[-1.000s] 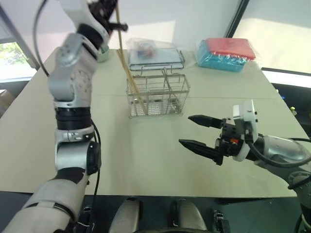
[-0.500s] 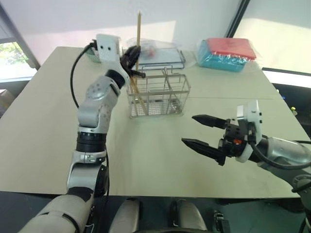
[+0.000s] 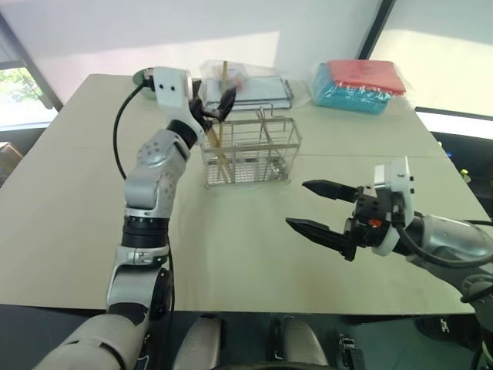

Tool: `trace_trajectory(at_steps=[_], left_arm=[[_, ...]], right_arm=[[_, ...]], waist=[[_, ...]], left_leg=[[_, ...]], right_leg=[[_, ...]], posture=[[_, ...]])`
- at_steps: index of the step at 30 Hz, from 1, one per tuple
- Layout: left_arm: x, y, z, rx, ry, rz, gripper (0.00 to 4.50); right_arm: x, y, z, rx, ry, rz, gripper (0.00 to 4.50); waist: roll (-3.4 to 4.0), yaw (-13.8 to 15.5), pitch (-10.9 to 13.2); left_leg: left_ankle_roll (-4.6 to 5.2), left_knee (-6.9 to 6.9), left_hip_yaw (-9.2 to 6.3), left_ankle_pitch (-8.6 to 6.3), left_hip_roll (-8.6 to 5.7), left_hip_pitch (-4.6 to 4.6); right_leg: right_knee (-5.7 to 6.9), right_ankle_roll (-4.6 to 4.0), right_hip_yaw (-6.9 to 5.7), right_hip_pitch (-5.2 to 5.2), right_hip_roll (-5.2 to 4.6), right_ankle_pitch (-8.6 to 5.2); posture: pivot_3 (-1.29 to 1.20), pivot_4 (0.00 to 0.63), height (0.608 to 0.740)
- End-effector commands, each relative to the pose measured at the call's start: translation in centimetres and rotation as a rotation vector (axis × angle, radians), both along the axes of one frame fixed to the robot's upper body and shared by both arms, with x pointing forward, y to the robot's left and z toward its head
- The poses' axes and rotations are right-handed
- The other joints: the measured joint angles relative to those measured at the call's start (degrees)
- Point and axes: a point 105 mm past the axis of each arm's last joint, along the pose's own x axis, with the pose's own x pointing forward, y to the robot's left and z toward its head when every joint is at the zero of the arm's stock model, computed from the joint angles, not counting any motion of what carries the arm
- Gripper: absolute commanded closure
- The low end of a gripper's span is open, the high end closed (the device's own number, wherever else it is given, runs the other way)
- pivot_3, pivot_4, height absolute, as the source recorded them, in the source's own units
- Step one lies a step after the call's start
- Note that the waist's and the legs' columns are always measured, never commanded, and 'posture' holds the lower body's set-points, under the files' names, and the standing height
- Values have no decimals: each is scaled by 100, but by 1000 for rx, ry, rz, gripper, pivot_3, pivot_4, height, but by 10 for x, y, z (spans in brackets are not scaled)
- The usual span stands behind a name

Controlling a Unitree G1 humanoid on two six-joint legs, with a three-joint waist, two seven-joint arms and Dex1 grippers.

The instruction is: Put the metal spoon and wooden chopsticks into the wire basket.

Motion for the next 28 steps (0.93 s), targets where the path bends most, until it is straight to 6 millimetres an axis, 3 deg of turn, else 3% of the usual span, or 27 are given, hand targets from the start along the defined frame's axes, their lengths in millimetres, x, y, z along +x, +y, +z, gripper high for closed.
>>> trace_trajectory(at_steps=[1,4,6,9,11,20,28], left_arm=[[-10,15,51,-33,-130,29,94],[-16,43,86,20,-189,46,94],[-19,60,96,104,-187,28,94],[-29,101,92,318,-130,-1,94],[-36,114,82,398,-72,-36,94],[-108,116,10,796,114,-374,94],[-116,121,2,796,140,-346,94]], right_arm=[[2,0,6,7,-39,8,0],[5,0,7,5,-44,14,0],[7,-2,8,1,-46,18,0],[17,-13,5,-39,-58,1,0],[23,-19,6,-45,-62,-9,0],[36,-40,-1,-127,-72,-24,0],[48,-50,0,-154,-96,-58,0]], waist=[[-1,-2,1],[-2,-23,6],[3,-55,5],[17,-143,4],[19,-172,6],[19,-141,15],[38,-155,24]], left_leg=[[0,0,0,0,0,0],[0,-1,0,0,1,0],[0,-9,3,0,3,1],[0,-18,5,0,2,7],[0,-21,6,0,1,8],[-2,-18,-4,-1,4,-4],[-2,-20,-2,-1,6,1]], right_leg=[[0,0,0,0,0,0],[1,0,0,-4,3,0],[3,0,0,-9,6,0],[2,-1,0,-8,7,-2],[1,-2,1,-8,6,-2],[-9,-23,7,-11,-16,-12],[-11,-49,5,-11,-22,-28]], posture=[[0,150,667],[0,150,667],[0,150,667],[0,150,667],[0,150,667],[0,150,667],[0,150,667]])
